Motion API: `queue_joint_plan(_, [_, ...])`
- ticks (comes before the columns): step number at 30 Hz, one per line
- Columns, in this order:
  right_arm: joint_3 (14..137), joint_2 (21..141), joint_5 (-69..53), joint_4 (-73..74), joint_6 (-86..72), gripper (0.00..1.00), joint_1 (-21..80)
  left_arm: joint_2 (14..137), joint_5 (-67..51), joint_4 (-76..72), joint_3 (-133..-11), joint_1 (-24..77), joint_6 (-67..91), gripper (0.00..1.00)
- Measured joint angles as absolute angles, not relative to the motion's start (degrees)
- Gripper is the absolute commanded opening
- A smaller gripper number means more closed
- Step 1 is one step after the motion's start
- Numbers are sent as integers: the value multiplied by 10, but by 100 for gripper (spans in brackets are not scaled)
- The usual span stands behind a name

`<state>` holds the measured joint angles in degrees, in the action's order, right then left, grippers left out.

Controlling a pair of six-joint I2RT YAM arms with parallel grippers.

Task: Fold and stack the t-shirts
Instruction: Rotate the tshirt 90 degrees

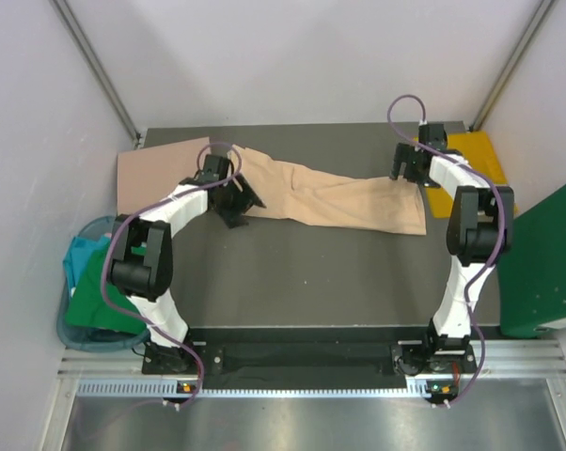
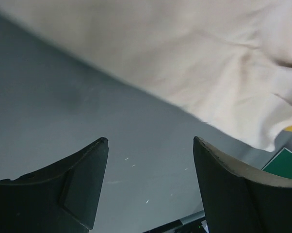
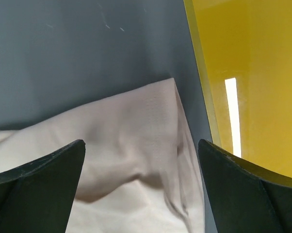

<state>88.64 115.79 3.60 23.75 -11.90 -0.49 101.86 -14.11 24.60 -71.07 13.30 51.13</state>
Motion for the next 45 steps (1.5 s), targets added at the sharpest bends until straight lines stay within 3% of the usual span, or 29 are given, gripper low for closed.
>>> queue_joint_plan(7, [915, 1221, 53, 237, -101, 99, -5, 1017, -128, 260, -644, 133, 560, 69])
queue_joint_plan(9, [931, 1230, 51, 234, -101, 95, -5, 1018, -123, 257, -644, 133, 570, 60])
queue_joint_plan(12, [942, 1244, 44, 234, -101, 72, -5, 1029, -108, 261, -654, 134, 582, 47])
queue_joint_plan(13, [942, 1247, 44, 230, -100, 55, -5, 1040, -102, 266, -664, 135, 585, 45])
queue_joint_plan(14, [942, 1247, 36, 229, -100, 46, -5, 1056, -93, 273, -680, 136, 587, 43])
queue_joint_plan(15, [942, 1247, 32, 227, -98, 38, -5, 1069, -84, 279, -695, 136, 587, 35])
queue_joint_plan(16, [941, 1247, 25, 225, -102, 25, -5, 1088, -74, 287, -715, 137, 587, 32])
queue_joint_plan(18, [931, 1245, 15, 215, -107, 15, -5, 1122, -62, 303, -761, 137, 589, 29])
queue_joint_plan(21, [898, 1225, 8, 194, -111, 6, -5, 1161, -45, 319, -819, 138, 590, 11])
queue_joint_plan(22, [886, 1217, 10, 193, -112, 5, -5, 1177, -41, 324, -840, 138, 589, 0])
queue_joint_plan(32, [804, 1134, 48, 320, -133, 2, -5, 1301, -34, 398, -1050, 140, 553, 0])
queue_joint_plan(42, [667, 1021, -25, 433, -211, 4, 65, 1487, -74, 402, -1346, 142, 524, 0])
queue_joint_plan(45, [632, 995, -57, 451, -228, 44, 104, 1519, -109, 369, -1385, 141, 529, 46])
